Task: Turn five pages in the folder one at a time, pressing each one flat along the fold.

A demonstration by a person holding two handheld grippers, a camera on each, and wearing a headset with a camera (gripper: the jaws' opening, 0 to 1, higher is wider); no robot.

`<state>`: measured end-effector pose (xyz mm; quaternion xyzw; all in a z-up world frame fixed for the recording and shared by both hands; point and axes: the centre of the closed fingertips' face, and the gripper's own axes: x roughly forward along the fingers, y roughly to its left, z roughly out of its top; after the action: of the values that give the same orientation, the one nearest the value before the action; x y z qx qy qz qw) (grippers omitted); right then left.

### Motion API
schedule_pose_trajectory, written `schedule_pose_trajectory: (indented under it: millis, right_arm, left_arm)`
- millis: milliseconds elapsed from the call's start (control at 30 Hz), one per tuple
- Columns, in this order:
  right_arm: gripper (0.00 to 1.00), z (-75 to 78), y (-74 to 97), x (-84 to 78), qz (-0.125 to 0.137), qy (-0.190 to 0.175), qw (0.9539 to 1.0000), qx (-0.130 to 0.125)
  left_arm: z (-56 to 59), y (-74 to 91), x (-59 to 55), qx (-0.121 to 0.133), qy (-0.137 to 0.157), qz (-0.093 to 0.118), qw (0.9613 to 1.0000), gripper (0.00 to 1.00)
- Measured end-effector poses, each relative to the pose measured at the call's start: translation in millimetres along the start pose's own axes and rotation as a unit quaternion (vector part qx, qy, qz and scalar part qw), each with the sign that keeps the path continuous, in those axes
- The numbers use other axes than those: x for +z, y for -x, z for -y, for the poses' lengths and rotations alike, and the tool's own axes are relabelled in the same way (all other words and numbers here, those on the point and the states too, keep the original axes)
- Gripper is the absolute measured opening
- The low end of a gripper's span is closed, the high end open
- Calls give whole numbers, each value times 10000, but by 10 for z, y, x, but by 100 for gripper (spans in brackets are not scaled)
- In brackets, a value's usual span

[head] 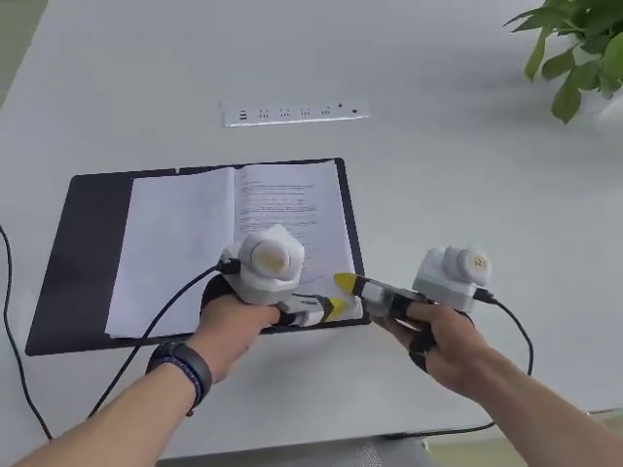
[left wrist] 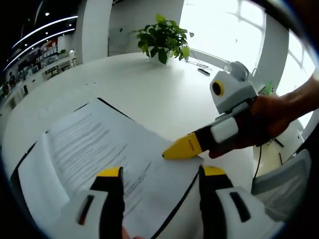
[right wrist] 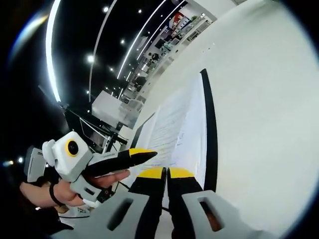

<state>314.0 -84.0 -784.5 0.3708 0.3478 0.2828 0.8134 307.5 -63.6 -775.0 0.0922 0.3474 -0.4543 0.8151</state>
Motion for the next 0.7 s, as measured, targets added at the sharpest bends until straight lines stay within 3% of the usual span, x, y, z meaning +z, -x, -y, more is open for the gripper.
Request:
schedule_pose_trajectory:
  millis: [300, 400, 567, 700]
  right_arm:
    - [0, -20, 42, 28, 145, -71, 9998, -140]
    - [0, -49, 52, 46, 202, -81, 9996, -162]
    - [0, -94, 73, 58, 329, -184, 9991, -178]
    - [0, -116, 88, 86, 434, -215, 9986, -198]
  left_arm:
    - [1, 272, -56, 110, -171, 48, 9998, 62]
    - [-47, 389, -65, 219, -101, 147, 9996, 62]
    - [-89, 587, -126, 356, -239, 128, 9990, 63]
    - [-180, 745, -181, 465, -130, 209, 9986, 64]
